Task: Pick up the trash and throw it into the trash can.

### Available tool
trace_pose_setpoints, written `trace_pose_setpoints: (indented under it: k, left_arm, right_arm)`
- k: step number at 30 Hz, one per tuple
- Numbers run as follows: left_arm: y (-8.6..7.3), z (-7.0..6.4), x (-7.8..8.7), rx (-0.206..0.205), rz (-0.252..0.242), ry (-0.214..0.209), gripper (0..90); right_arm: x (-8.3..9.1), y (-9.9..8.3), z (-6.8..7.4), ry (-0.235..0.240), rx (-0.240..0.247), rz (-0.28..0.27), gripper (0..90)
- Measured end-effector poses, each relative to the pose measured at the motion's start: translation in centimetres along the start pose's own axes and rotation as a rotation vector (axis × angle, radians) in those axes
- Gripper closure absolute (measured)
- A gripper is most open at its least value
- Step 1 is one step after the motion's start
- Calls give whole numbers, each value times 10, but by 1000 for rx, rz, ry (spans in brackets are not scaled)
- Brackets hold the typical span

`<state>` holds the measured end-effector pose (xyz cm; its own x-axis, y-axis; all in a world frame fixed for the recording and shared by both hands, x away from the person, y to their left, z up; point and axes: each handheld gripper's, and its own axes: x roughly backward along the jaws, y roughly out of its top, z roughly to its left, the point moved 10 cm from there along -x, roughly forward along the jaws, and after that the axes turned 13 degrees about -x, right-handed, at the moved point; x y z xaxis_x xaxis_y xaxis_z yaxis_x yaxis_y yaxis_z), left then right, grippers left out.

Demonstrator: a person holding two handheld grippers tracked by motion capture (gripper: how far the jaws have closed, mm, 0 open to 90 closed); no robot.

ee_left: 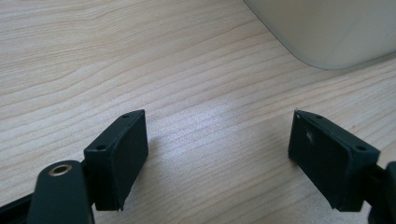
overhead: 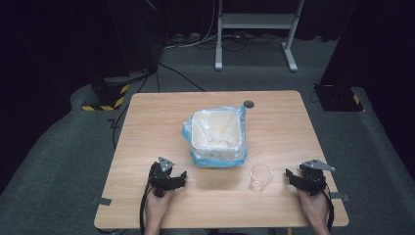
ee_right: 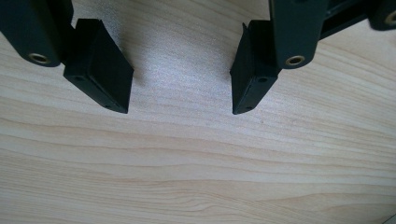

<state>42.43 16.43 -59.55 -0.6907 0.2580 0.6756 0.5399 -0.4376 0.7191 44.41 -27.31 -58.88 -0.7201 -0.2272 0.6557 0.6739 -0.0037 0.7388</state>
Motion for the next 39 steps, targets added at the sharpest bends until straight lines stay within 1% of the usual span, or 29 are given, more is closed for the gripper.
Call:
trace_pose_setpoints:
  k: [15, 18, 22, 25, 29, 31, 34, 39]
  left_arm:
    - [0, 0, 0, 1, 1, 1, 197]
    - [0, 0, 0, 1, 0, 1, 197]
    - [0, 0, 0, 1, 1, 1, 197]
    - [0, 0, 0, 1, 1, 2, 197]
    - [0, 0, 0, 2, 0, 1, 197]
    - [0, 0, 0, 2, 0, 2, 197]
    - [0, 0, 0, 2, 0, 2, 197]
    - [0, 0, 0, 2, 1, 2, 197]
  right_arm:
    - [0, 0, 0, -1, -1, 0, 385]
    - [1, 0, -1, -8, -6, -2, 411]
    - [2, 0, -2, -12, -8, -7, 472]
    - [3, -1, -2, -14, -17, -6, 490]
    - [6, -2, -2, -1, -28, 6, 503]
    - [7, -2, -2, 9, -43, 10, 511]
    - [8, -2, -1, 22, -42, 16, 518]
    - [9, -3, 1, 27, -39, 13, 519]
